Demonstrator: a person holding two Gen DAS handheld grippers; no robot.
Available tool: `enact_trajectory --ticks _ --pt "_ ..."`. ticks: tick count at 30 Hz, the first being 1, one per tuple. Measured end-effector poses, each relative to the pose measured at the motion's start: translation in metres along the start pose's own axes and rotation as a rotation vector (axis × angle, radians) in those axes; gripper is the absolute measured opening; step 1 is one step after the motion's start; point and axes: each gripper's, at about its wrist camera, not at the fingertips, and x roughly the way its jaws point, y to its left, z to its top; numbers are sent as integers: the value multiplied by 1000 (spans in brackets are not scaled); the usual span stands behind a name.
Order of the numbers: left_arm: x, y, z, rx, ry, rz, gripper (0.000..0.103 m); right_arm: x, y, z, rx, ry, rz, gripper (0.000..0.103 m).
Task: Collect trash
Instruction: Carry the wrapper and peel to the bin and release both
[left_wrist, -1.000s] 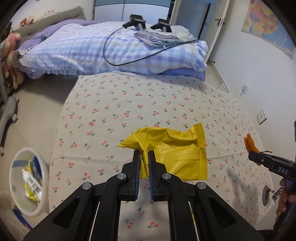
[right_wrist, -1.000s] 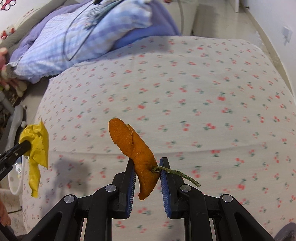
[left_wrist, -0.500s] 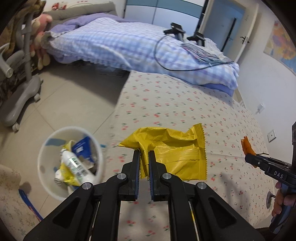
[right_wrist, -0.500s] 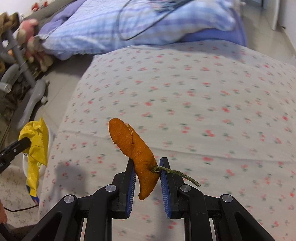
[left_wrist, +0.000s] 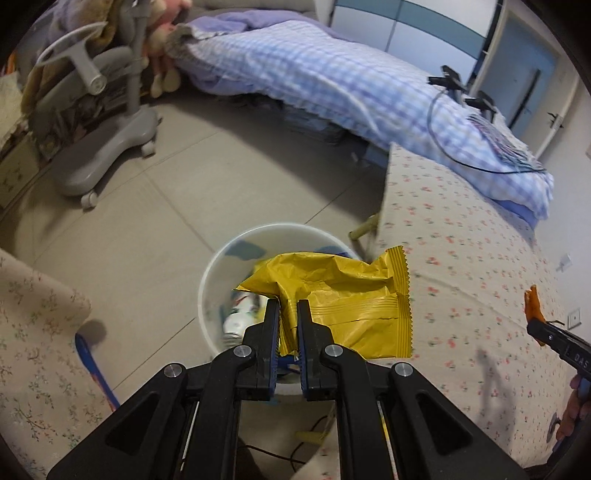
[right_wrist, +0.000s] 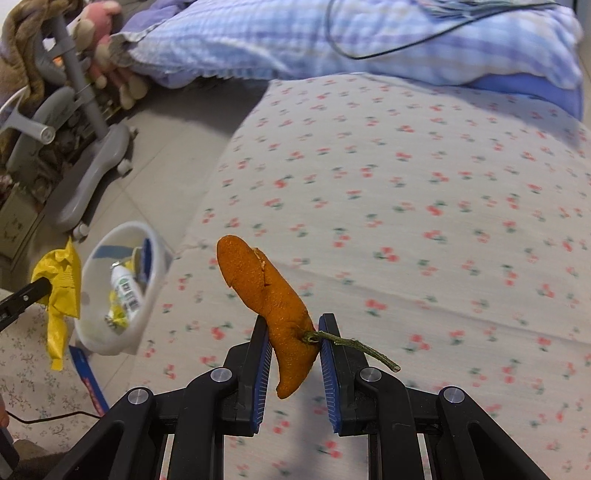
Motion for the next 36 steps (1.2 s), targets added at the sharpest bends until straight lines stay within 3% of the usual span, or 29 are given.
enact_trajectory --ticks 6,11,14,16,19,27,32,35,36 --pt "21 26 5 -31 28 47 9 21 31 2 -35 22 21 23" --pt "37 30 9 -4 31 61 17 36 51 4 -65 36 42 23" --pt "47 34 9 -13 65 74 38 44 64 4 -88 45 56 23" --pt "48 37 7 -17 83 69 59 51 75 4 -106 52 68 23" --pt "44 42 4 -25 93 93 74 61 90 3 -125 64 95 23" --pt "26 57 -8 17 83 125 88 95 127 7 -158 96 169 23" --pt "19 65 -16 31 89 128 89 117 145 10 -165 101 207 24" --pt "14 67 -17 26 77 132 97 127 151 13 -164 90 229 31" --pt "13 67 -17 22 75 131 102 130 152 14 -158 88 235 50"
